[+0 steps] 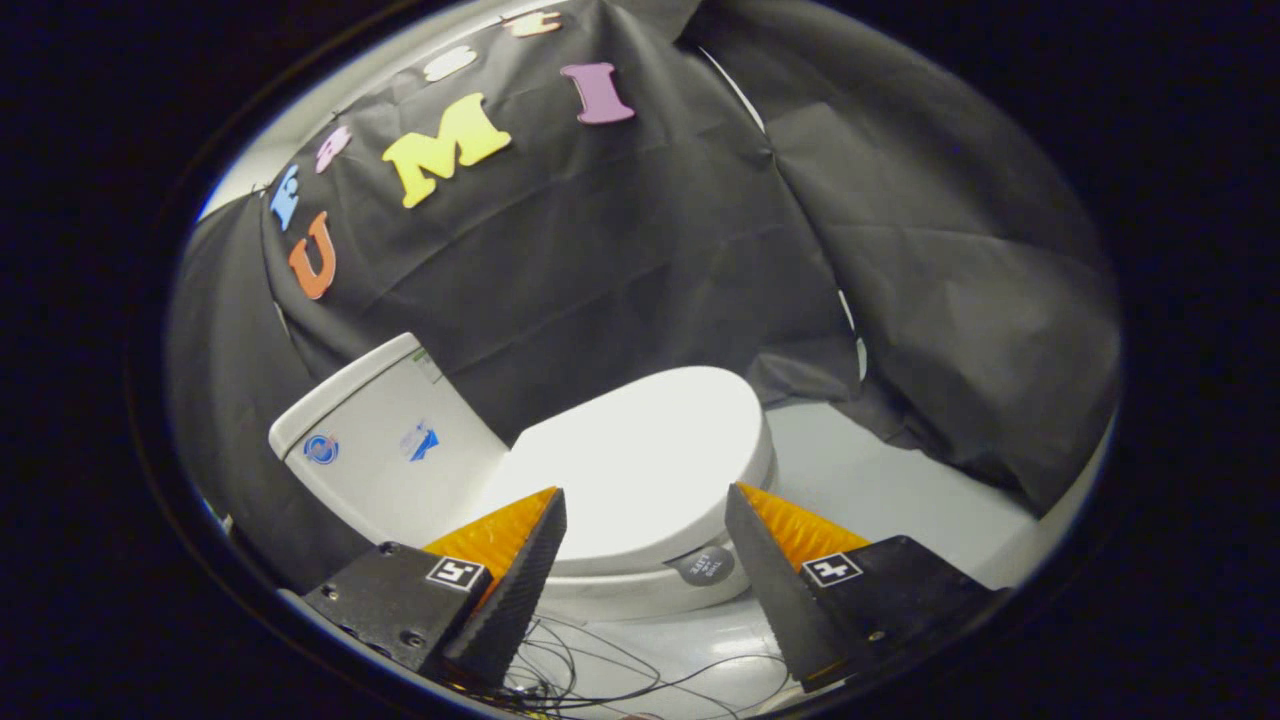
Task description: Open the toilet lid.
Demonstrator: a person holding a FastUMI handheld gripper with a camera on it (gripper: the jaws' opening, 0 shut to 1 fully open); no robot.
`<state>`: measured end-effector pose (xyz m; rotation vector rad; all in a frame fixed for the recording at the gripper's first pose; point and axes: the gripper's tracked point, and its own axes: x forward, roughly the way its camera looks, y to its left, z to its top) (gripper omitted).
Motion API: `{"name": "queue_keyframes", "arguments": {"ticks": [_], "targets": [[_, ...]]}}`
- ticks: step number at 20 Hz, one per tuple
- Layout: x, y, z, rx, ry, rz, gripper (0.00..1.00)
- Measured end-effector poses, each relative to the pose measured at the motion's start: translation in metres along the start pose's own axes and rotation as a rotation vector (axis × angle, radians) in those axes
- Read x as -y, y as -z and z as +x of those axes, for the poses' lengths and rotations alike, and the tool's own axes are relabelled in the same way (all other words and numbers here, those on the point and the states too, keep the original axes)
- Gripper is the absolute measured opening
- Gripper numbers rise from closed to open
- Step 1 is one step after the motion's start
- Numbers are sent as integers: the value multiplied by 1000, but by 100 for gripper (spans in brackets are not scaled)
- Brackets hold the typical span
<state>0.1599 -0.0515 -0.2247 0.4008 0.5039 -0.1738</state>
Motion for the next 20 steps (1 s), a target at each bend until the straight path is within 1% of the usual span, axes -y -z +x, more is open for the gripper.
{"name": "queue_keyframes", "arguments": {"ticks": [1, 3, 5, 6, 8, 11, 12, 15, 18, 20], "targets": [[6, 7, 6, -28, 16, 58, 100], [12, 28, 12, -126, -2, 212, 99], [19, 39, 21, -170, -15, 328, 99], [24, 42, 23, -187, -8, 364, 98], [34, 43, 27, -189, -7, 418, 98], [39, 42, 30, -204, -32, 532, 96], [44, 44, 34, -214, -28, 566, 94], [50, 55, 42, -245, -25, 626, 90], [52, 66, 50, -290, -24, 666, 87], [56, 71, 55, -303, -19, 710, 81]]}}
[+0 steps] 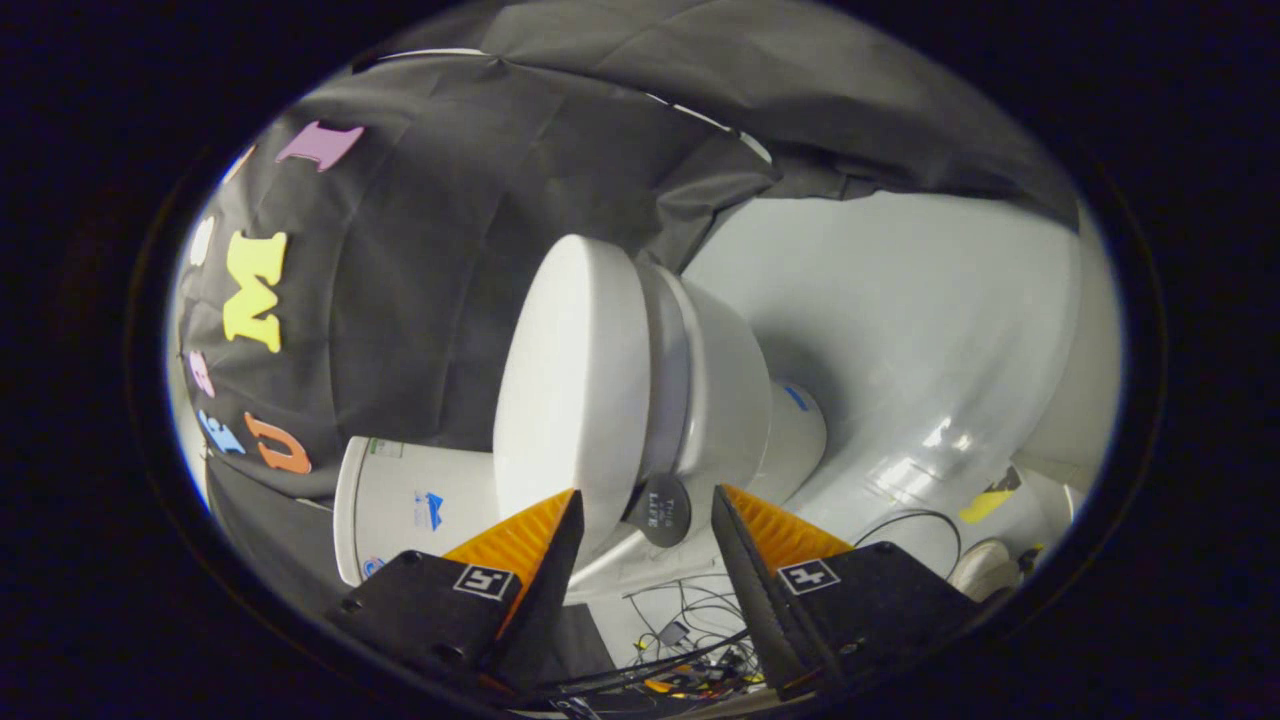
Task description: Open the toilet lid.
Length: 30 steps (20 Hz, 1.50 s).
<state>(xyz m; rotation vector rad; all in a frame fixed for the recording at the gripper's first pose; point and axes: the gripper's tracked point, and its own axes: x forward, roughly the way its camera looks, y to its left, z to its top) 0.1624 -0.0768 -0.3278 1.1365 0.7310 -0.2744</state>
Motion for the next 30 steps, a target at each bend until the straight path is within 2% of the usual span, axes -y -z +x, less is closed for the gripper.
{"name": "queue_keyframes", "arguments": {"ticks": [5, 7, 14, 15, 24, 30], "targets": [[3, 6, 9, -29, -27, 67, 64], [-8, 10, 9, -50, -86, 126, 59], [11, 6, 17, -2, -68, 233, 22], [12, 5, 17, 9, -75, 243, 14], [7, 5, 18, 33, -69, 245, 8], [0, 9, 16, 41, -44, 187, 4]]}}
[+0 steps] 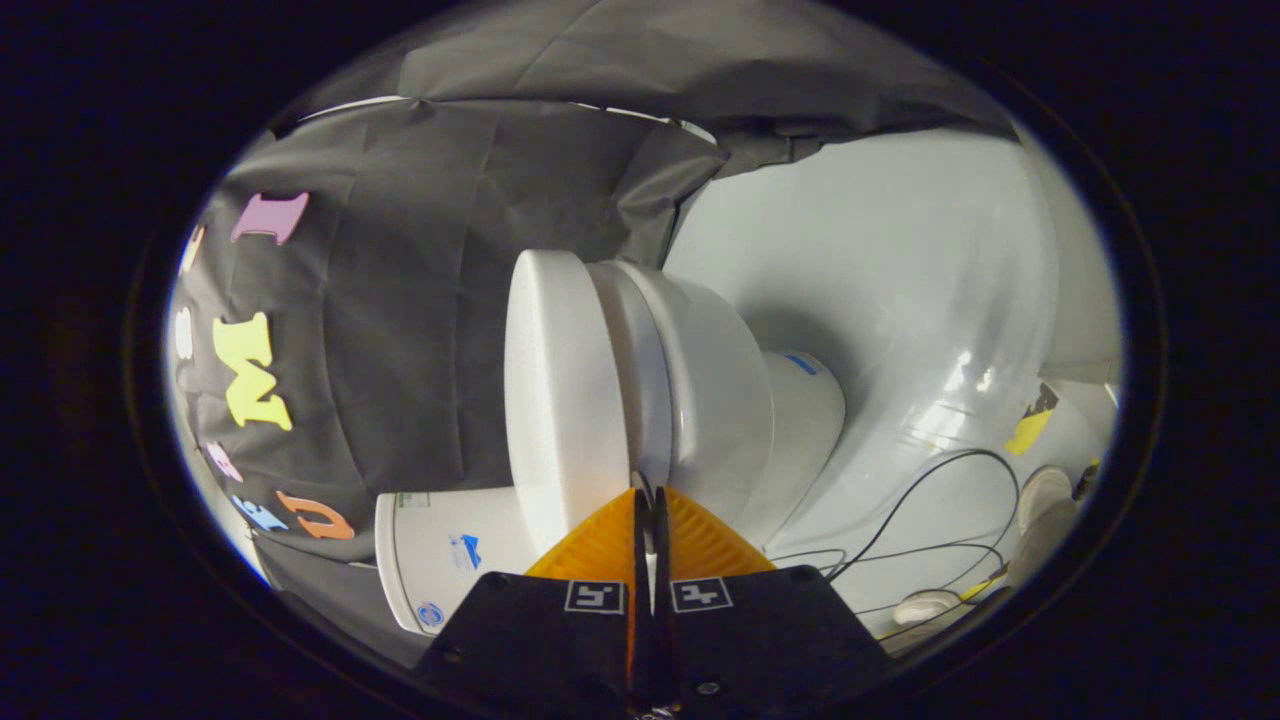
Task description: Open the toilet lid.
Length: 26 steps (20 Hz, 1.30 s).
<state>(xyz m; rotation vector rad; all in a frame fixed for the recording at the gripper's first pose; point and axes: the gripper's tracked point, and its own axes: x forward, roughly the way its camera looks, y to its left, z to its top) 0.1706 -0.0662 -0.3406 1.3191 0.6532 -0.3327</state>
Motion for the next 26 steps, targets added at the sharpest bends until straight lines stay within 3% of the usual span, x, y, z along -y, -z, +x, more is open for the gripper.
{"name": "queue_keyframes", "arguments": {"ticks": [6, 26], "targets": [[-12, -1, -8, 27, -17, 24, 4], [-69, 15, -36, 112, -40, -191, 4]]}}
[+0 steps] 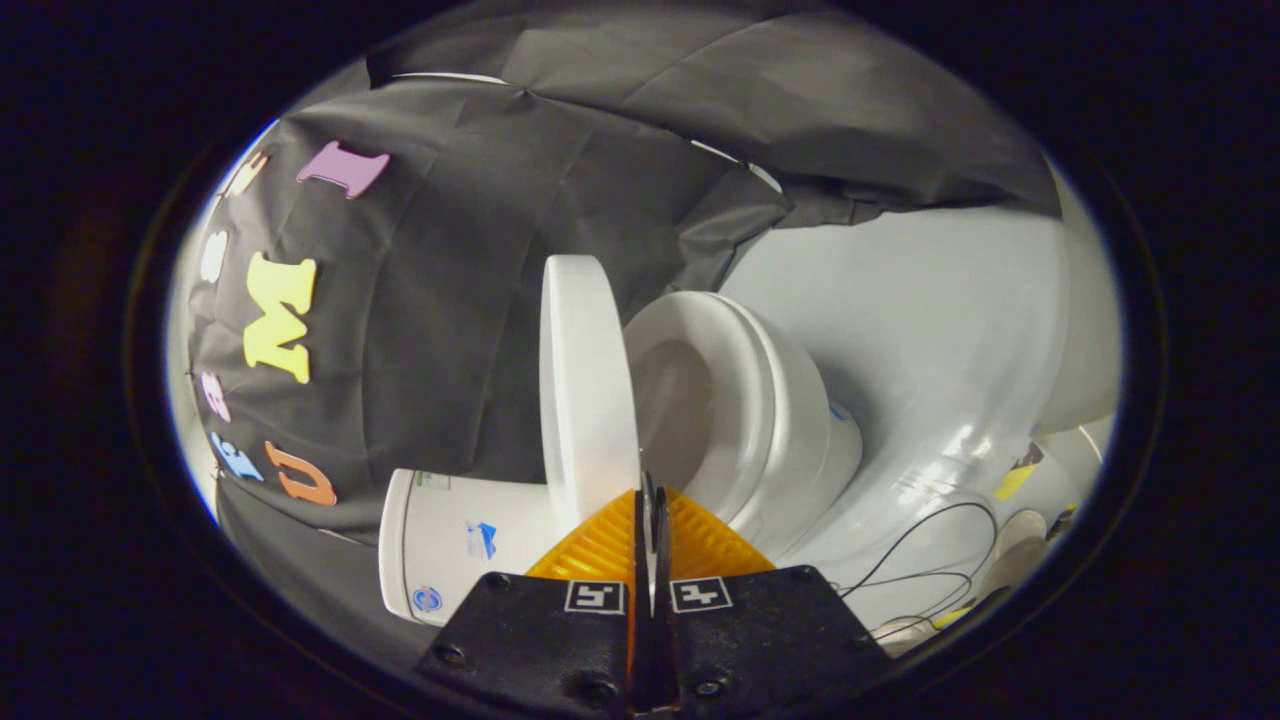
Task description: Open the toilet lid.
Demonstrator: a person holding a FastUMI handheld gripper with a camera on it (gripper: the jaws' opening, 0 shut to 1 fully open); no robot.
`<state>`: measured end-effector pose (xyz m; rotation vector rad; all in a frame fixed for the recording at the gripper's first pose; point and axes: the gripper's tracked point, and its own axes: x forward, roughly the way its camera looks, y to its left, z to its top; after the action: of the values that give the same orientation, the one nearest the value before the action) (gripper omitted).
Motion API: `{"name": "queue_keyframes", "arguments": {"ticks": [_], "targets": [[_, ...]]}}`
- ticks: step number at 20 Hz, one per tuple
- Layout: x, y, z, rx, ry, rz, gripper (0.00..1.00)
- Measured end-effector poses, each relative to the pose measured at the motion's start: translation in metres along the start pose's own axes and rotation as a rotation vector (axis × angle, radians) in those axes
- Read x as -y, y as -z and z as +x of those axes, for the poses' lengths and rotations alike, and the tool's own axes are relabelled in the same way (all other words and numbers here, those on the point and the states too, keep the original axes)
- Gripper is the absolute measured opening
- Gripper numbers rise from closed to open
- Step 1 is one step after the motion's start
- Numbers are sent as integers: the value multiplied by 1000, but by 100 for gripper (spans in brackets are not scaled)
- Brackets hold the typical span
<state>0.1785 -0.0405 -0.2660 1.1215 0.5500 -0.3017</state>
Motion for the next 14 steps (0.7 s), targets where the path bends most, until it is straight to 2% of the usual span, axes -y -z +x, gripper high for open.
{"name": "queue_keyframes", "arguments": {"ticks": [14], "targets": [[-48, 8, -8, 59, -35, -243, 4]]}}
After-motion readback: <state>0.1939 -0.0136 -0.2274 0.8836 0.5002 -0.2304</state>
